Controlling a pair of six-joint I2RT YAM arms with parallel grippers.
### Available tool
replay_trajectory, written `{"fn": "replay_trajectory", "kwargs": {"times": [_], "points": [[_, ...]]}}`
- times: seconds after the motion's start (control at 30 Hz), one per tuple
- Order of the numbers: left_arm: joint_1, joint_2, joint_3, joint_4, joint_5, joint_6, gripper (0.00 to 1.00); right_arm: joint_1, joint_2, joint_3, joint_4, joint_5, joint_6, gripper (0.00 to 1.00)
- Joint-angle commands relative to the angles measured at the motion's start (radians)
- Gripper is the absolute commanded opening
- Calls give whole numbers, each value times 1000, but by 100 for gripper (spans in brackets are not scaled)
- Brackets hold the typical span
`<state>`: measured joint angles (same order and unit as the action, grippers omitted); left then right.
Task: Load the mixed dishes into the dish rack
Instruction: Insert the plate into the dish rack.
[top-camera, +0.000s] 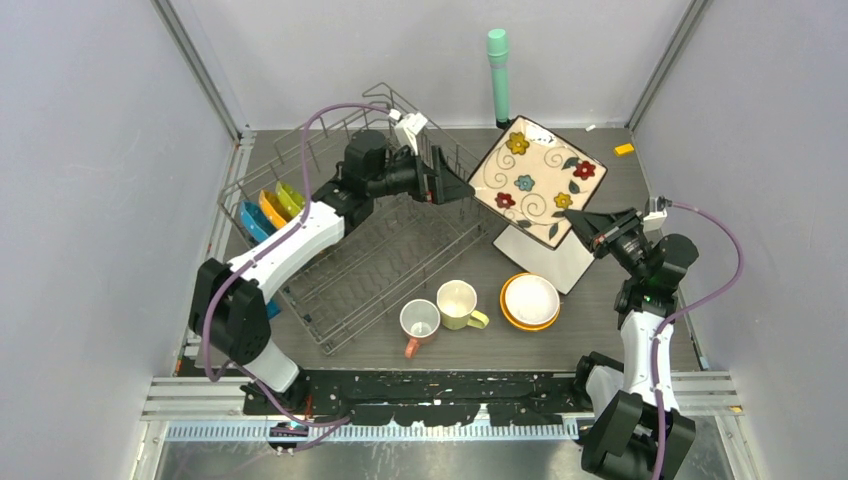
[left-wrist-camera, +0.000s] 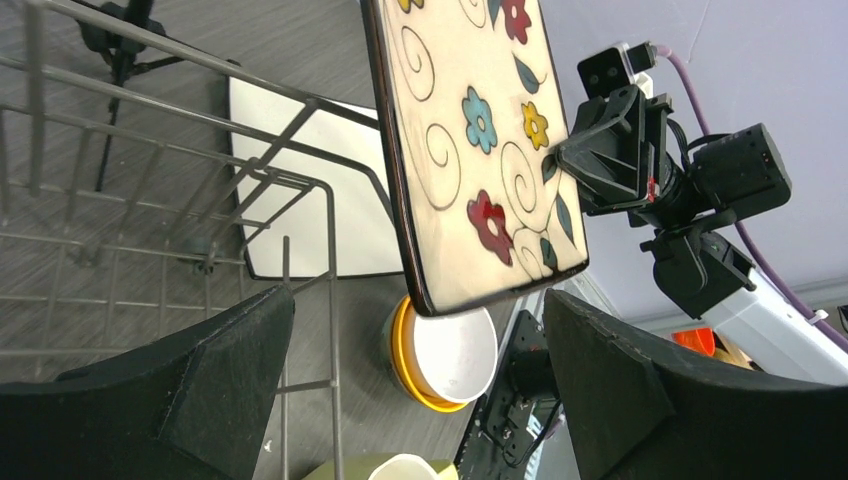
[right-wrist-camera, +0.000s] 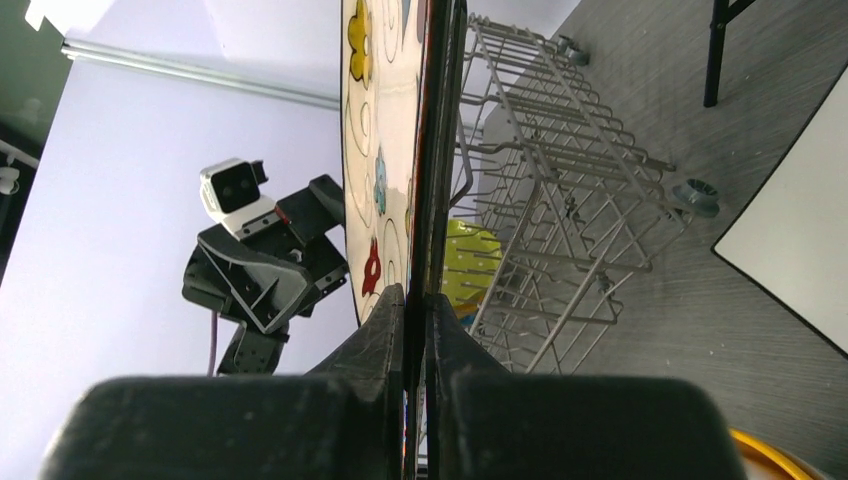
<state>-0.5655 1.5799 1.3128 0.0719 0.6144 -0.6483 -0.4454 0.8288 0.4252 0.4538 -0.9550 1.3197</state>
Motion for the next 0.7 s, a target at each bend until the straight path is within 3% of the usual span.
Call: {"fn": "replay_trajectory", "kwargs": {"times": [0.0, 0.47, 0.67], "points": [[-26, 19, 54, 61, 3, 13, 96, 9, -63, 100, 195, -78, 31, 0], [-34, 133, 185, 66, 44, 17, 90, 35, -68, 81, 141, -113, -20, 0], [-34, 159, 208, 49, 90, 12, 83, 42, -76, 88, 119, -120, -38, 0]]}}
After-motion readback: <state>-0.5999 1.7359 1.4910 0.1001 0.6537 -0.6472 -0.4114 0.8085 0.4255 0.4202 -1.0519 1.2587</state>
